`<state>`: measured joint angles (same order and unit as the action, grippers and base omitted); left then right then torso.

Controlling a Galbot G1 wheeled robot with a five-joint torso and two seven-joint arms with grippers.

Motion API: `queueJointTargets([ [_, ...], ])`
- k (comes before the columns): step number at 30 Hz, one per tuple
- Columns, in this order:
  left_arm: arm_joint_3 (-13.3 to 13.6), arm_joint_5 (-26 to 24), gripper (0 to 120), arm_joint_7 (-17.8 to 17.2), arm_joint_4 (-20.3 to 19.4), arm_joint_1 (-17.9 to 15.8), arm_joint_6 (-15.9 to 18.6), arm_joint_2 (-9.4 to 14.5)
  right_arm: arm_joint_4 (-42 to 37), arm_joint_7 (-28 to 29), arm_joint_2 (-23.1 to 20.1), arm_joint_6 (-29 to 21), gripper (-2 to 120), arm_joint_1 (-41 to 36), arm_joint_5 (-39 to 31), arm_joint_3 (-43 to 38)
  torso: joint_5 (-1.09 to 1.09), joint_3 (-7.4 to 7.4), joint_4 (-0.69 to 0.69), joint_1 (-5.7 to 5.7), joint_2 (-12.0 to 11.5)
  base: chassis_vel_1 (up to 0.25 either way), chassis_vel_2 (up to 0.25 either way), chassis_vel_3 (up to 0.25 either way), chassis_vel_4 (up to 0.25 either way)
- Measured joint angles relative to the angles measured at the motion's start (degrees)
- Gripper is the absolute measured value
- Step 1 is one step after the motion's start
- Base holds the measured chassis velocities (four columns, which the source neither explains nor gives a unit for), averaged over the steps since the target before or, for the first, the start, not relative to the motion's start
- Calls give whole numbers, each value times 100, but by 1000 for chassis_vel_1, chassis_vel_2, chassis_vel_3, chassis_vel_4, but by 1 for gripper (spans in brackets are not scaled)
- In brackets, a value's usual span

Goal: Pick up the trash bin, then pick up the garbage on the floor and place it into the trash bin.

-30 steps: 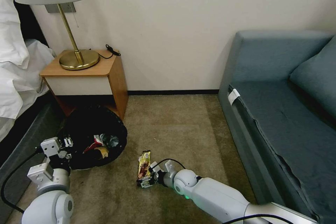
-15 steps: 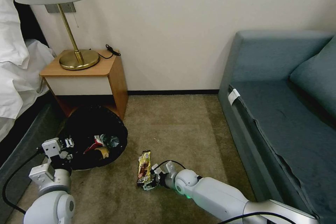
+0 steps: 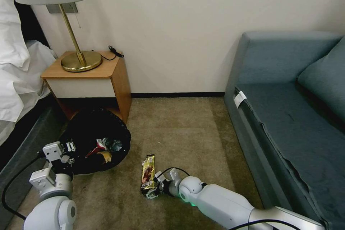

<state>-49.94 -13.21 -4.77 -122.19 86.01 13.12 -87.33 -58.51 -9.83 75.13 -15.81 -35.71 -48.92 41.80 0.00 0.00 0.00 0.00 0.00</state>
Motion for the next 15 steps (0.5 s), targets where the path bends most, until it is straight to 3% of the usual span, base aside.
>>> queueJointTargets([
  [15, 7, -20, 5, 3, 30, -44, -7, 26, 125, -50, 32, 41, 100, 2, 38, -28, 0, 0, 0, 0, 0, 0, 0, 0, 0],
])
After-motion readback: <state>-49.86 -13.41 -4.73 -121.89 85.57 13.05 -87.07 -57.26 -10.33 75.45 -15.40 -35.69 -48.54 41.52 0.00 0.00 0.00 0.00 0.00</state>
